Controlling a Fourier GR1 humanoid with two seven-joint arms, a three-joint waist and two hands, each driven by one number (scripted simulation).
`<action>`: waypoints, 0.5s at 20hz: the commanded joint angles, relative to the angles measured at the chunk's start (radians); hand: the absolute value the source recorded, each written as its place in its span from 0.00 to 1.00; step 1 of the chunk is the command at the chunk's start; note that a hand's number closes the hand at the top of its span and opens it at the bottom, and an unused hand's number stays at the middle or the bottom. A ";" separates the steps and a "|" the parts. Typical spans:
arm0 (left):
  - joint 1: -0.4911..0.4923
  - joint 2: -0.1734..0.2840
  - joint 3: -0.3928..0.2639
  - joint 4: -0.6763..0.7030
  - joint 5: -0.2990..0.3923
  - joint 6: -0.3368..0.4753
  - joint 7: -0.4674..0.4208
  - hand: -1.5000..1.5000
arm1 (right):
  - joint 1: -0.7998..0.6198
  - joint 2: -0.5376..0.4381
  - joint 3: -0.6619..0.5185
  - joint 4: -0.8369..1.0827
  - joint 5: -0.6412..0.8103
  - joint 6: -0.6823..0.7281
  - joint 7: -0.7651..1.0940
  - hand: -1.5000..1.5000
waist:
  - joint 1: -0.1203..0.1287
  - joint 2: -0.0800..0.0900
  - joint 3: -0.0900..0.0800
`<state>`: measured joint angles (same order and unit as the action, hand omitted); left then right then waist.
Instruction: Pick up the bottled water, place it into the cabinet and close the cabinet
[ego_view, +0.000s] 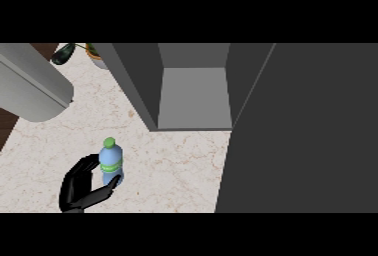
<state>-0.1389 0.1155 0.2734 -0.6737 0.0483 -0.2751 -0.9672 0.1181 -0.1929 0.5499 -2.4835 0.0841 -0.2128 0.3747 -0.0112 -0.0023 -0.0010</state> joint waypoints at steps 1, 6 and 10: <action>-0.005 -0.013 -0.067 -0.030 -0.083 0.034 -0.128 1.00 | -0.012 0.010 0.067 -0.073 0.131 -0.033 0.063 0.00 | -0.001 -0.002 -0.001; 0.035 -0.061 -0.108 -0.159 -0.155 0.218 -0.165 1.00 | -0.013 -0.028 0.039 -0.097 0.106 -0.030 0.076 0.00 | 0.007 -0.005 0.000; -0.125 -0.072 -0.105 -0.046 -0.177 0.276 -0.013 1.00 | -0.008 -0.045 0.017 -0.126 0.072 -0.020 0.088 0.00 | -0.005 0.001 0.000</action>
<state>-0.1707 0.0684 0.1782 -0.7632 -0.0976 -0.0806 -1.0108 0.0854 -0.2120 0.5488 -2.4846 0.0852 -0.2407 0.4041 -0.0096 -0.0028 -0.0006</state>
